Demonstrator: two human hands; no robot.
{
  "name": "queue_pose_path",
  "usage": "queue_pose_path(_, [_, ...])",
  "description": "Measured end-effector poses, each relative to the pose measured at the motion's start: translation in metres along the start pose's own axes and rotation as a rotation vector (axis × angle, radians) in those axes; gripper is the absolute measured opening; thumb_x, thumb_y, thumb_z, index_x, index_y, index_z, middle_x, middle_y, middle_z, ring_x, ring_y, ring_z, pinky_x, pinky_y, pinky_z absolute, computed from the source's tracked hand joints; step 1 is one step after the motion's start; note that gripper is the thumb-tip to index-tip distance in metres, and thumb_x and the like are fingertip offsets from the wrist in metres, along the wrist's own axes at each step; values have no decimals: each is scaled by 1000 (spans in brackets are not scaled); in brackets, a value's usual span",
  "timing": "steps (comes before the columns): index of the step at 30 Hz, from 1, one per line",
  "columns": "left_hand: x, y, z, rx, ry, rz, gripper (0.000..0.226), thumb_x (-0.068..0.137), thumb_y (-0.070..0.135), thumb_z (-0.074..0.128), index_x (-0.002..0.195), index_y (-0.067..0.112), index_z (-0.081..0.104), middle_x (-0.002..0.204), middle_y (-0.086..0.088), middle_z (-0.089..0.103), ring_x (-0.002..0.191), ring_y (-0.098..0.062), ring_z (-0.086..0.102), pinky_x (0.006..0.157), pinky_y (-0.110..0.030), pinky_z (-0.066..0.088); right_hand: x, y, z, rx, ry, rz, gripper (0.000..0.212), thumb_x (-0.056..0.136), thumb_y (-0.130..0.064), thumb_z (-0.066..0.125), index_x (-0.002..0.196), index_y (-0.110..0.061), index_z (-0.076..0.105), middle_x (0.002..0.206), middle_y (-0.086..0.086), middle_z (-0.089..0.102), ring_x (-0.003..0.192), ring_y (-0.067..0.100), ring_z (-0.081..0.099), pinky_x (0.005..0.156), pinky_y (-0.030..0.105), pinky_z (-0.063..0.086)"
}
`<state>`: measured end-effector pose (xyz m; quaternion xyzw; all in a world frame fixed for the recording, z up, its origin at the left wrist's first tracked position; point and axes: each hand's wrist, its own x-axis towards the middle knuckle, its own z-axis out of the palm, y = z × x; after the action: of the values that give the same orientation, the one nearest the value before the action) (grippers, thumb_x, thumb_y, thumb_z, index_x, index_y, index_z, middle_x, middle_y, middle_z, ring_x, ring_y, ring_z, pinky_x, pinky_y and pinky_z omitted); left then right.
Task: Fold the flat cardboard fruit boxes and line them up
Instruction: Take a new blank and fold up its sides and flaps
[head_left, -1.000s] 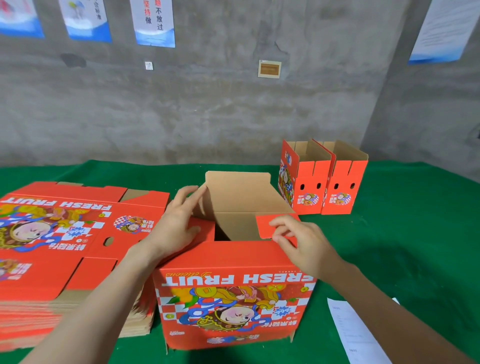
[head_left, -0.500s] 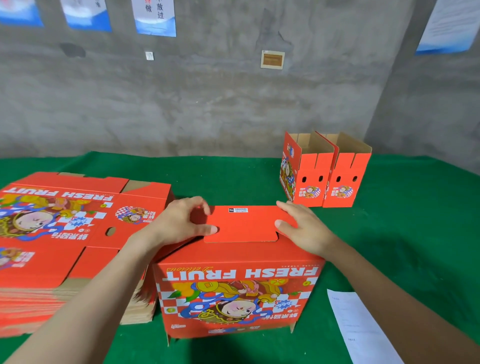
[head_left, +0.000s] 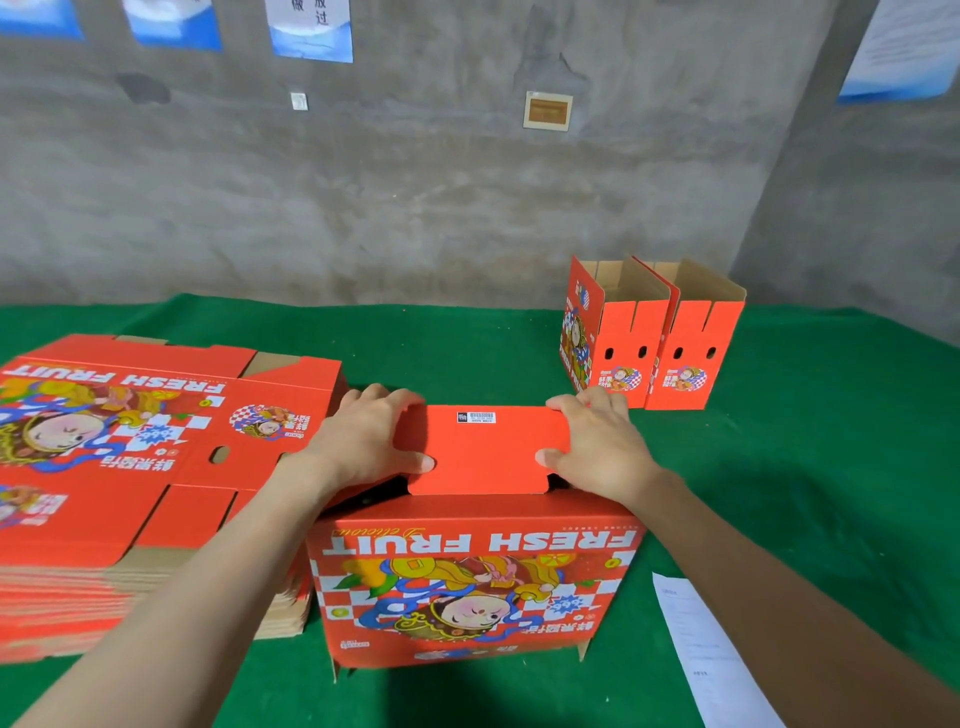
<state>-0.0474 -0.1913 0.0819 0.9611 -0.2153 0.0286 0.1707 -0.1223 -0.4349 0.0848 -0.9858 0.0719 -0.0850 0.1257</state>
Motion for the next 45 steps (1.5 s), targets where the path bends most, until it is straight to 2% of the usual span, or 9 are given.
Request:
queue_pose_path(10, [1,-1,-1,-18,15,17,81,68,50,78,136,27,43,133,-6,46,125,-28,38,105,-45,36,0,4,9,-26,23,-27,62,89,-45,56,142,-25,33,137,5,30,130,25,19,106,41,30])
queue_pose_path(16, [-8,-9,-14,-722,207,-119,66,77,19,78,136,15,49,131,-2,51,117,-15,53,102,-28,40,4,11,5,198,35,4,53,90,-43,56,139,-25,45,139,5,37,134,23,22,109,32,21])
queue_pose_path(19, [-21,-18,-12,-1173,248,-297,29,86,10,66,114,18,60,114,-2,58,87,-8,66,77,-22,50,6,18,-1,596,64,124,46,93,-31,58,136,-18,49,138,7,46,131,22,38,109,33,27])
queue_pose_path(21, [-29,-32,-3,-1099,128,-375,31,88,29,63,118,20,60,115,0,59,89,-11,63,84,-26,45,6,28,-2,1011,65,296,40,98,-28,50,136,-13,48,136,4,50,123,18,47,105,31,33])
queue_pose_path(24, [-41,-44,5,-1070,-97,-430,45,78,64,52,108,33,67,100,21,67,88,-5,64,90,-28,38,-9,51,17,1126,-31,517,30,103,-28,38,113,-7,58,101,7,64,94,22,60,87,36,46])
queue_pose_path(28, [-43,-42,2,-1267,-205,-382,39,77,55,56,100,27,69,91,7,75,79,-10,71,57,-22,55,-40,66,56,1145,-279,559,31,102,-25,37,80,-12,55,57,2,64,55,19,61,66,34,48])
queue_pose_path(35, [-36,-38,-13,-1399,-33,-335,41,77,57,56,88,18,66,76,0,71,66,-11,66,60,-23,51,-26,79,50,1251,-282,425,49,90,-68,36,105,-32,66,105,3,71,105,26,62,100,47,45])
queue_pose_path(41, [-31,-38,-9,-1485,211,-335,18,93,19,50,76,19,57,58,8,63,55,-8,59,59,-23,44,-21,68,38,1120,-268,347,69,50,-97,42,93,-49,67,95,-11,73,88,7,69,72,34,50])
queue_pose_path(45, [-33,-47,-3,-1464,238,-232,24,91,5,43,84,18,61,72,9,71,62,-4,64,59,-16,49,-18,74,30,1129,-261,179,64,65,-85,55,122,-59,47,99,-8,72,90,19,64,78,42,49])
